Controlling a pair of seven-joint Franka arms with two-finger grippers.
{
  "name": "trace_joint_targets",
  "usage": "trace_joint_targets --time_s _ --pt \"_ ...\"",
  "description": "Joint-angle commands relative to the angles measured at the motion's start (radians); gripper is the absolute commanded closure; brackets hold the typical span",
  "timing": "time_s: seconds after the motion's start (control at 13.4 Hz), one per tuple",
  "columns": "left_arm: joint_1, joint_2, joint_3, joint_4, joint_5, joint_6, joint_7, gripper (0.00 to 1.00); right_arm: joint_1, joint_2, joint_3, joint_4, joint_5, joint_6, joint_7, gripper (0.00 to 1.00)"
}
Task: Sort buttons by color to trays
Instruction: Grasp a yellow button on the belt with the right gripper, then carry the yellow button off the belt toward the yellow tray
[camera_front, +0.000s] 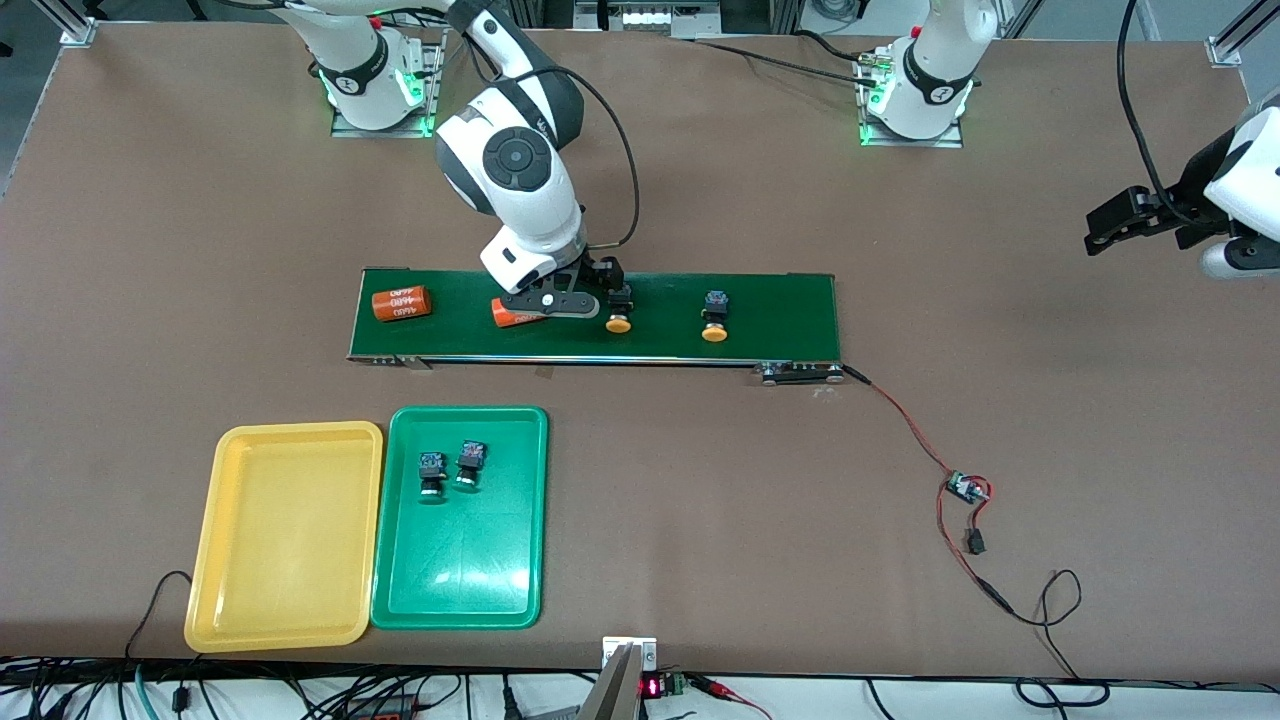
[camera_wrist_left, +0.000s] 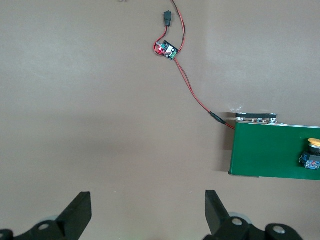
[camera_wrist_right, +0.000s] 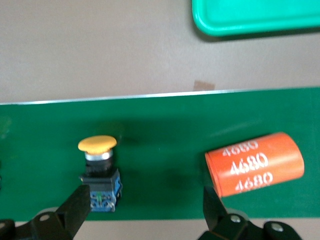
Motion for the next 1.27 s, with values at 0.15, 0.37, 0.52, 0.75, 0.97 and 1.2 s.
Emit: trace_joint_targets --time_s 0.15,0.37,0.52,0.75,0.97,1.2 --pt "-0.002 -0.002 -0.014 0.021 -0.011 -0.027 0.013 0.0 0.018 0.043 -0.01 0.033 -0.037 0.022 0.026 0.0" --pt "-0.002 -0.002 -0.047 0.034 -0.011 -0.027 0.011 0.0 0.031 0.073 -0.01 0.033 -0.033 0.039 0.028 0.0" --pt "0.0 0.0 -0.048 0.034 -0.011 -0.029 0.013 0.0 0.034 0.093 -0.01 0.033 -0.033 0.059 0.028 0.0" --pt "0.0 0.0 -0.054 0.034 -0.011 -0.029 0.013 0.0 0.037 0.116 -0.01 0.031 -0.037 0.086 0.028 0.0" --pt "0.001 0.001 -0.054 0.034 -0.011 -0.035 0.013 0.0 0.035 0.144 -0.01 0.03 -0.039 0.112 0.013 0.0" --pt "0.0 0.001 -0.054 0.034 -0.011 -0.038 0.013 0.0 0.032 0.144 -0.015 0.03 -0.04 0.105 -0.049 0.55"
